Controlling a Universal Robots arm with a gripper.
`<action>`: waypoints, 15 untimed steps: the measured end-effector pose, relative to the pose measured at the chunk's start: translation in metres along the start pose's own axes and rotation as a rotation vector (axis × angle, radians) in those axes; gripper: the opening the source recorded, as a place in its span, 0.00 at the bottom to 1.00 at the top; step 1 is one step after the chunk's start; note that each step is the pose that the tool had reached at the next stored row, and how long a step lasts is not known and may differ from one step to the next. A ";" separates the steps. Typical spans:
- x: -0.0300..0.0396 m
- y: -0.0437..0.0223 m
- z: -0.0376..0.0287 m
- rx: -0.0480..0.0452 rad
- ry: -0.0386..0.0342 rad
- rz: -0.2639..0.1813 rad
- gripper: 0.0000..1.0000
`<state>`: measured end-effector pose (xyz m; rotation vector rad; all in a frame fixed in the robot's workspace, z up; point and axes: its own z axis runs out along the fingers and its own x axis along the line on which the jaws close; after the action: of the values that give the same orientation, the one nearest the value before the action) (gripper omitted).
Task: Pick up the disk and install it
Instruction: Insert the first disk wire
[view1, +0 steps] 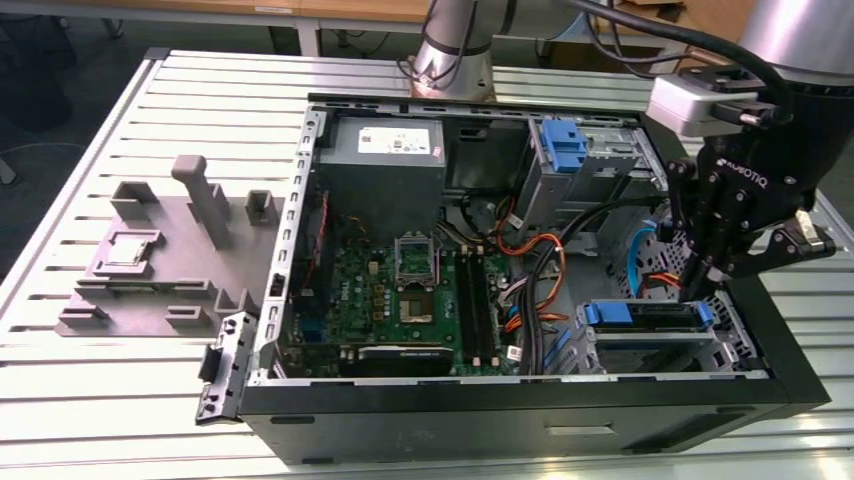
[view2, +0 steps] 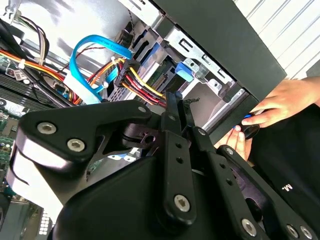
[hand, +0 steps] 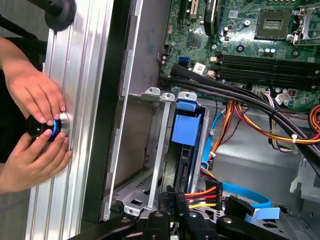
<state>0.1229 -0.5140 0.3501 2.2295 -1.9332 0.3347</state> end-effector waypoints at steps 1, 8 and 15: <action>0.0000 0.0000 -0.0001 -0.0005 -0.0019 0.002 0.17; 0.0000 -0.0003 0.0002 -0.0111 -0.0193 0.049 0.17; 0.0004 -0.0018 0.0008 -0.0065 -0.0560 0.057 0.17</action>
<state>0.1248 -0.5143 0.3495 2.2055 -2.0266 0.2762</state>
